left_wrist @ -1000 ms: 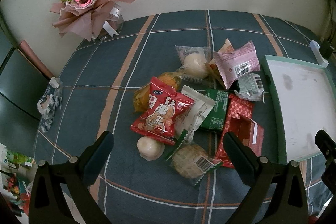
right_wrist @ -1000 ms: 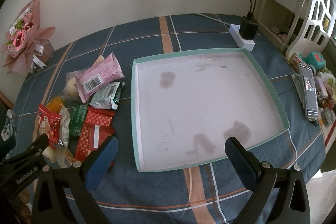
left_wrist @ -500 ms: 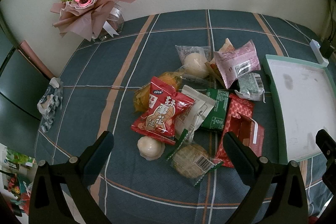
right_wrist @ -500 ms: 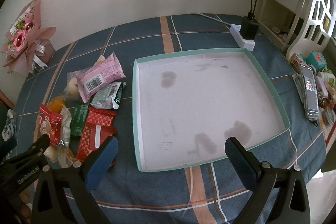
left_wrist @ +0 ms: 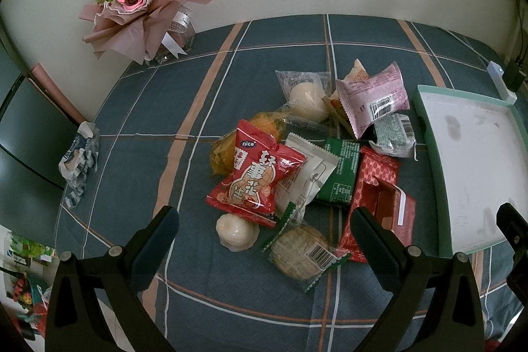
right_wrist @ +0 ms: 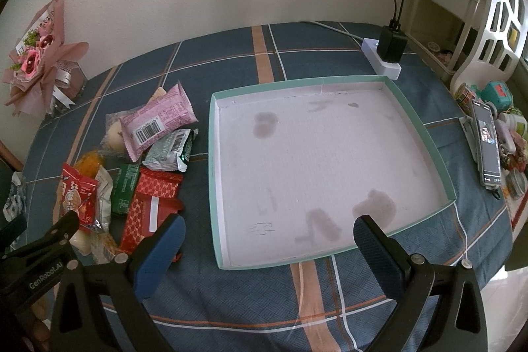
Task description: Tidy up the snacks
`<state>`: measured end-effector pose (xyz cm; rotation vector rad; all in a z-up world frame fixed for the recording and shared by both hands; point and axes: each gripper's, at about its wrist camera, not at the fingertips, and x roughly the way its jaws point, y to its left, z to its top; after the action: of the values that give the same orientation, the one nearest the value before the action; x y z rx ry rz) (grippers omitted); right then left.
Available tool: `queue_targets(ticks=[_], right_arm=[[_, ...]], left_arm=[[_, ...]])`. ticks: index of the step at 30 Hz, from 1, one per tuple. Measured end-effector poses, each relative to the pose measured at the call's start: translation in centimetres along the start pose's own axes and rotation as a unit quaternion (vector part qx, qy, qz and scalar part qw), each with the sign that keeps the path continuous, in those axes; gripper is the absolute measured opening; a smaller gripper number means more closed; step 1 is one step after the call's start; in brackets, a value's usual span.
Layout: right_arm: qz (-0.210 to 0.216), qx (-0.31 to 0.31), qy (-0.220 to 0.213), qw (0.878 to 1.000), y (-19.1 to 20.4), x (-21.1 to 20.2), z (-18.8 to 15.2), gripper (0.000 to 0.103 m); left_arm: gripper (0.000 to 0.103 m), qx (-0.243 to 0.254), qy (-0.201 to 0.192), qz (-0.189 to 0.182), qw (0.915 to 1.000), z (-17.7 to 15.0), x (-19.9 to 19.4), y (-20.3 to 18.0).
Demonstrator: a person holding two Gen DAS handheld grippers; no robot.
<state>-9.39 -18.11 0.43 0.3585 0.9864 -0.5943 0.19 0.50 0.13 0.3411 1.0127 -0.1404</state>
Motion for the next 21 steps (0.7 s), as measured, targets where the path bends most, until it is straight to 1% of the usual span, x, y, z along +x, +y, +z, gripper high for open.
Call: queue_targets(ticks=[11, 14, 17, 21], right_arm=[[0.000, 0.000, 0.000, 1.000, 0.0, 0.0, 0.0, 0.103], [0.002, -0.003, -0.003, 1.000, 0.1, -0.1, 0.1, 0.103], [0.019, -0.010, -0.003, 1.000, 1.0, 0.0, 0.0, 0.103], [0.067, -0.013, 0.020, 0.997, 3.0, 1.1, 0.0, 0.103]], left_arm=[[0.103, -0.001, 0.000, 0.000, 1.0000, 0.0, 0.0, 0.0], [0.103, -0.016, 0.000, 0.001, 0.9999, -0.1, 0.2, 0.8], [0.103, -0.044, 0.006, 0.007, 0.9990, -0.2, 0.5, 2.2], [0.103, -0.077, 0.018, 0.003, 0.9969, -0.3, 1.2, 3.6]])
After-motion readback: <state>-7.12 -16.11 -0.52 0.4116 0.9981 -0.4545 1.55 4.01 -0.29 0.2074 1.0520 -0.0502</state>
